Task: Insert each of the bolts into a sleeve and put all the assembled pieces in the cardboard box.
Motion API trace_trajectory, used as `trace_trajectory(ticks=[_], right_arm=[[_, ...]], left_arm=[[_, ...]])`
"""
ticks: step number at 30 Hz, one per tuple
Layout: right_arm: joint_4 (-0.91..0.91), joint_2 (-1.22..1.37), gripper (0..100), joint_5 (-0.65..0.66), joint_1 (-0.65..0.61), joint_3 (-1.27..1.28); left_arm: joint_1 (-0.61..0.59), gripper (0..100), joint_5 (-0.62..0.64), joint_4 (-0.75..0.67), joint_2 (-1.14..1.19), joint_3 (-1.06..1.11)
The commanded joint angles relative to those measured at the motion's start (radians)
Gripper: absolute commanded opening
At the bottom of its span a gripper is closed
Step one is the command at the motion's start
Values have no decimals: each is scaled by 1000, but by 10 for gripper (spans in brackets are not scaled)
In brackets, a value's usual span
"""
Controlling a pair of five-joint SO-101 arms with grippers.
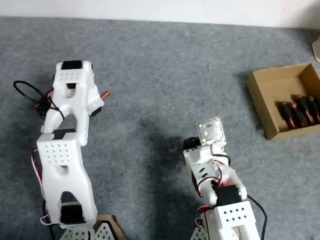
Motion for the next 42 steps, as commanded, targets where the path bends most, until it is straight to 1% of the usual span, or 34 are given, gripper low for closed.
trace_trajectory(ticks=[1,10,15,19,22,29,34,35,38,42], right_arm=[[-27,-18,5,12,-7,-12],[-27,-18,5,12,-7,-12],[-27,-18,5,12,-7,-12],[-27,-18,5,12,-7,-12],[-27,-18,5,12,-7,-12],[-27,-18,5,12,-7,-12],[-27,-18,5,12,-7,-12],[-27,-18,5,12,-7,-12],[-27,-18,5,12,-7,-12],[-27,-18,5,12,-7,-12]], left_arm=[[58,166,-6,-54,4,-8],[58,164,-8,-48,15,-7],[38,155,-8,-31,85,-82],[21,63,-14,75,143,-191],[25,23,-63,157,200,-283],[22,13,-71,334,351,-538],[19,13,-72,402,412,-651],[19,13,-80,405,410,-654],[19,13,-176,408,395,-653],[19,13,-276,408,360,-585]])
